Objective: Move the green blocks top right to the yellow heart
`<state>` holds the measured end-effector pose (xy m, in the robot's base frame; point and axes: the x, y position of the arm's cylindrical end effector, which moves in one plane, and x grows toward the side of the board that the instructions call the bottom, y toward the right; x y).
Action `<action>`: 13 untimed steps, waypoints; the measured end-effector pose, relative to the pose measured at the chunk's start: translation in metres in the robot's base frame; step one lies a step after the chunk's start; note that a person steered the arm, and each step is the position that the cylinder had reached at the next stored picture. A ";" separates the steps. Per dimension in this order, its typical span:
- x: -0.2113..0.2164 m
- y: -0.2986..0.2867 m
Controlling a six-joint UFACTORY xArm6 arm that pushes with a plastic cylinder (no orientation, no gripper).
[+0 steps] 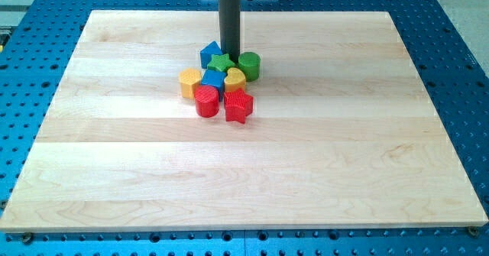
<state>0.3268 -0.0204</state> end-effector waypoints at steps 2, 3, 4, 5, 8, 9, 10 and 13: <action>-0.007 0.043; -0.006 0.101; 0.029 0.119; 0.079 0.119; 0.085 0.129; 0.026 0.130; -0.038 0.131; -0.083 -0.020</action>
<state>0.2437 -0.0405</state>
